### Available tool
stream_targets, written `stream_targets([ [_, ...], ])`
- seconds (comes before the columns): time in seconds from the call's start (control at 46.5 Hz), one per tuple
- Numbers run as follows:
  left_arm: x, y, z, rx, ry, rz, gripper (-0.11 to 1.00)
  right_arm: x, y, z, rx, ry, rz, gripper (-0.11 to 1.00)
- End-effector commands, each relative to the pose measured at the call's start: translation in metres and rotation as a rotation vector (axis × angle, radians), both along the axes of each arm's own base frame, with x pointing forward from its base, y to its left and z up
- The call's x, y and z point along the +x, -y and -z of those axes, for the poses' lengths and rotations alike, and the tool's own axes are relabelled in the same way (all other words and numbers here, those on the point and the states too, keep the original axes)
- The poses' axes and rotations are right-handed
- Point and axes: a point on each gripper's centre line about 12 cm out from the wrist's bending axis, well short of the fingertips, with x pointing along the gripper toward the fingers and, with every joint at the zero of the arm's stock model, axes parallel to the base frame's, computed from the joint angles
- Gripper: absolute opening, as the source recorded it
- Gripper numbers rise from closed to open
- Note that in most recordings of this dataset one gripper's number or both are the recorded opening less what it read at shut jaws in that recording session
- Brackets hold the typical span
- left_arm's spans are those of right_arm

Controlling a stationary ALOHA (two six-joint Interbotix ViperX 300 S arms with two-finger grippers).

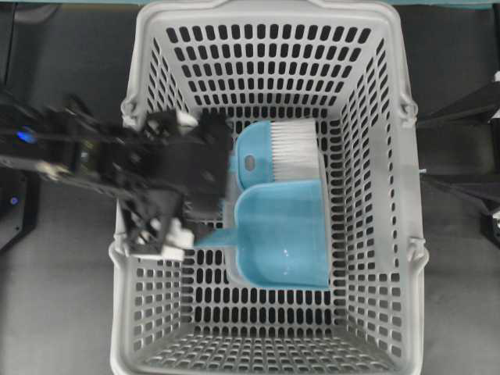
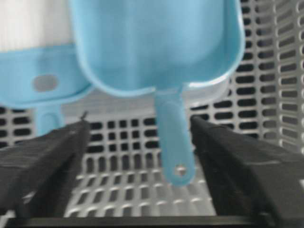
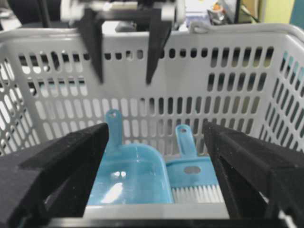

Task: Pick up the dustpan from the shopping basket with the left arm.
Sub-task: 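Lower the left gripper around the dustpan handle and close it, then lift the dustpan upward out of the basket with the left gripper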

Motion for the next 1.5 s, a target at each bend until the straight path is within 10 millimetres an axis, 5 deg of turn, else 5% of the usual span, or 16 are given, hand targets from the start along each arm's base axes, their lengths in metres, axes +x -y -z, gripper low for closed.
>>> stream_targets([
  [0.0, 0.013, 0.008, -0.002, 0.001, 0.002, 0.014, 0.89, 0.002, 0.000, -0.011, 0.004, 0.029, 0.002, 0.77],
  [0.365, 0.031, 0.018, 0.064, -0.004, -0.249, -0.048, 0.89, 0.001, 0.000, -0.011, 0.007, 0.029, 0.002, 0.77],
  [0.774, 0.029, 0.018, 0.091, 0.012, -0.326, -0.044, 0.86, 0.000, 0.000, -0.005, 0.012, 0.017, 0.003, 0.77],
  [0.881, 0.026, 0.018, 0.095, 0.011, -0.340, -0.048, 0.73, -0.001, 0.000, -0.003, 0.012, 0.015, 0.001, 0.77],
  [0.988, 0.024, 0.019, 0.096, 0.011, -0.343, -0.046, 0.43, -0.002, 0.000, -0.003, 0.012, 0.017, 0.001, 0.77],
  [1.053, 0.026, 0.019, 0.093, 0.009, -0.334, -0.047, 0.27, -0.002, 0.000, -0.003, 0.012, 0.017, 0.003, 0.77],
  [1.225, 0.028, 0.020, 0.069, -0.002, -0.271, -0.044, 0.28, -0.004, 0.000, -0.002, 0.015, 0.018, 0.003, 0.77],
  [1.483, 0.017, 0.008, -0.001, -0.043, -0.063, -0.069, 0.28, -0.005, 0.000, -0.001, 0.015, 0.022, 0.003, 0.77],
])
